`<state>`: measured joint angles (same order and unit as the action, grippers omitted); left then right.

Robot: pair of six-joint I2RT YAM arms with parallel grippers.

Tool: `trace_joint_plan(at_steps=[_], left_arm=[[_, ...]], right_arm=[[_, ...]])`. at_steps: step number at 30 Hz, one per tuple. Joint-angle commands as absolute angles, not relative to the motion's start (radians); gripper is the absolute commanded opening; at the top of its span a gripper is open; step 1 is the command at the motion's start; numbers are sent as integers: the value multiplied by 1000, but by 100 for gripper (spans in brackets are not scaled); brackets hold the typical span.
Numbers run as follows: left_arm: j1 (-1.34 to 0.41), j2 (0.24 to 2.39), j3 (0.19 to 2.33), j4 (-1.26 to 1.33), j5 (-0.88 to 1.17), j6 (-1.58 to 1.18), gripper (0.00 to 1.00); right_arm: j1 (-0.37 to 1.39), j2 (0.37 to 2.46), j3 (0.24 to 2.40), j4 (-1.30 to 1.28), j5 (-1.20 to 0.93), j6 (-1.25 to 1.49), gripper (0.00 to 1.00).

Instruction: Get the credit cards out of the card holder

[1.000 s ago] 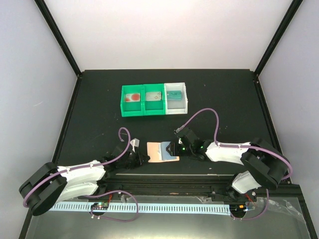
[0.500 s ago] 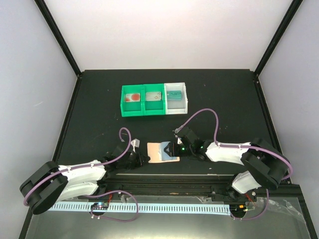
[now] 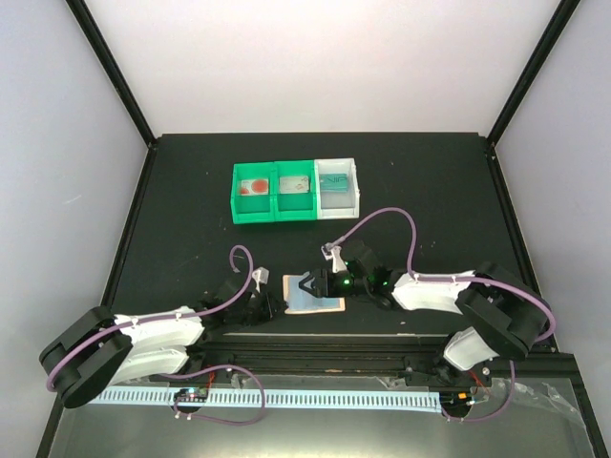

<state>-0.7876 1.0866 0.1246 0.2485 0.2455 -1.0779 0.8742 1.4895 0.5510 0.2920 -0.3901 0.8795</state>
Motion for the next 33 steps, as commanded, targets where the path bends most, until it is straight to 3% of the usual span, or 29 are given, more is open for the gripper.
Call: trace_joint_plan(at_steps=[1, 6, 12, 25, 33], left_arm=[[-798, 1085, 147, 271, 235, -1084, 3], [-798, 1061, 140, 241, 223, -1088, 9], [-798, 1039, 131, 234, 213, -1091, 7], [-801, 1036, 129, 246, 220, -1091, 2], [-803, 1024, 129, 236, 212, -1092, 2]], right_arm=[[874, 1524, 539, 417, -474, 901, 50], [874, 1496, 552, 316, -433, 850, 50], [873, 1406, 561, 127, -280, 771, 50], [872, 1541, 538, 465, -548, 912, 54], [873, 1527, 551, 383, -519, 863, 54]])
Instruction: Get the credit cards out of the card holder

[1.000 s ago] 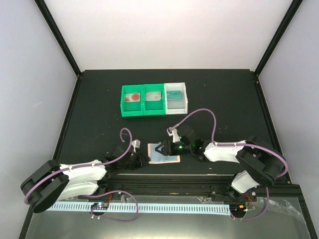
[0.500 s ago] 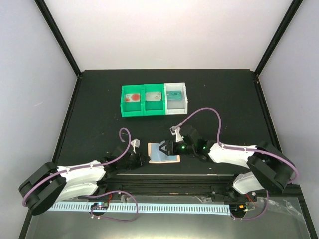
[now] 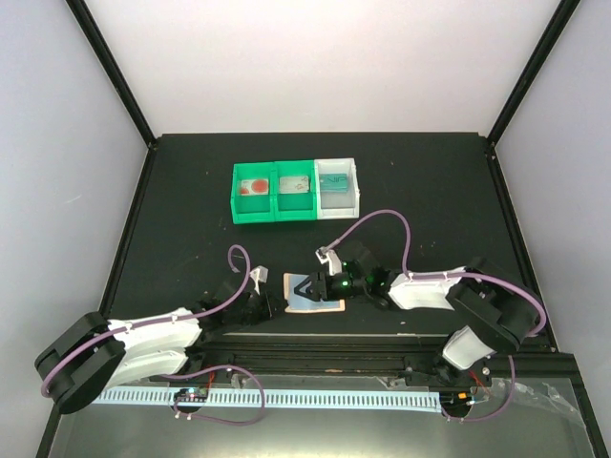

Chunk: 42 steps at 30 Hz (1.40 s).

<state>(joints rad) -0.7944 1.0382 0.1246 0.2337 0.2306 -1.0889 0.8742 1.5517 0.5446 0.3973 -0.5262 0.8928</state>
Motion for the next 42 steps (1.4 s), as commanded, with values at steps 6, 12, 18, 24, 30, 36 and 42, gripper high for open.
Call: trace_joint_plan(at_steps=[6, 12, 18, 24, 30, 36, 42], left_arm=[[-802, 1012, 132, 214, 203, -1091, 7], [-802, 1001, 130, 206, 197, -1084, 11], [-802, 1010, 129, 218, 204, -1080, 2], [-802, 1004, 127, 220, 202, -1080, 2], [-804, 1004, 127, 221, 201, -1082, 2], [-804, 1007, 124, 224, 198, -1083, 1], [-804, 1009, 127, 229, 200, -1082, 2]], right_arm=[[873, 1467, 579, 122, -329, 769, 54], [872, 1383, 563, -22, -168, 741, 54], [873, 1354, 543, -59, -91, 763, 54], [872, 1372, 535, -33, -108, 780, 54], [873, 1395, 533, -17, -117, 789, 54], [873, 1416, 534, -4, -126, 791, 54], [873, 1429, 541, 5, -140, 791, 53]])
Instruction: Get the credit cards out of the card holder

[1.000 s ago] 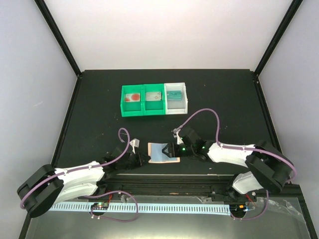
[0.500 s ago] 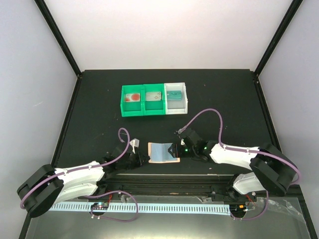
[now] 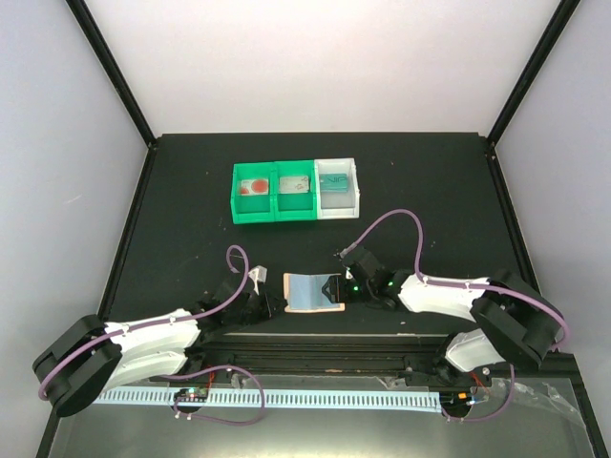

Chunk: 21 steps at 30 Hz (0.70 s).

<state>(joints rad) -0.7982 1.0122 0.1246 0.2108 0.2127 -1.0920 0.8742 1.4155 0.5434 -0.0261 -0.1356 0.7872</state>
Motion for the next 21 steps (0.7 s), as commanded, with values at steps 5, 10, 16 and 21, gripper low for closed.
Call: trace_joint_plan(at_steps=[5, 10, 16, 21], left_arm=[[-804, 1007, 121, 232, 201, -1086, 2], [-805, 1006, 121, 236, 201, -1086, 2], [-805, 1010, 121, 236, 200, -1085, 1], [-806, 1012, 123, 238, 201, -1086, 2]], right_arm=[[872, 1433, 541, 12, -152, 793, 53], [872, 1427, 543, 20, -158, 790, 52], [872, 1424, 541, 41, -172, 788, 52], [872, 1427, 540, 53, -180, 791, 52]])
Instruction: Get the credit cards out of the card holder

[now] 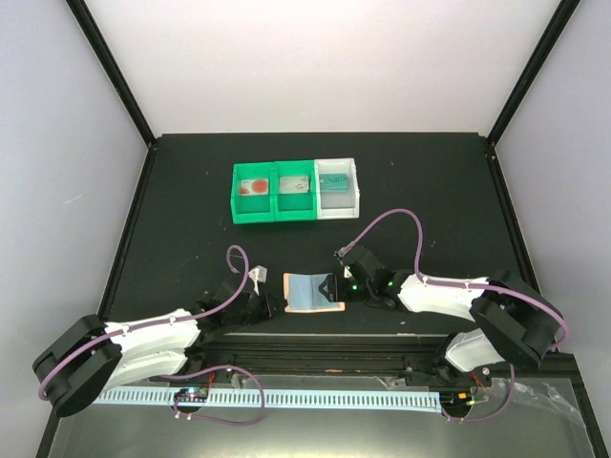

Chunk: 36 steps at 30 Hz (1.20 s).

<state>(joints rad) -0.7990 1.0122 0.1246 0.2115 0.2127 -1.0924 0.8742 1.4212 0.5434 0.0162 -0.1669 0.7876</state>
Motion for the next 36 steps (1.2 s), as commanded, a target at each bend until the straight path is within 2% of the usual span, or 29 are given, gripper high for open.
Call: trace_joint_plan(at_steps=[1, 14, 22, 36], left_arm=[[-807, 1012, 123, 238, 200, -1086, 2], [-808, 1014, 124, 238, 199, -1087, 2], [-808, 1012, 124, 233, 197, -1088, 2], [-811, 1009, 123, 230, 193, -1087, 2]], right_arm=[[872, 1427, 540, 55, -183, 791, 52], [872, 1407, 514, 152, -252, 796, 52], [873, 1384, 528, 11, -104, 791, 52], [873, 1428, 530, 40, -132, 802, 52]])
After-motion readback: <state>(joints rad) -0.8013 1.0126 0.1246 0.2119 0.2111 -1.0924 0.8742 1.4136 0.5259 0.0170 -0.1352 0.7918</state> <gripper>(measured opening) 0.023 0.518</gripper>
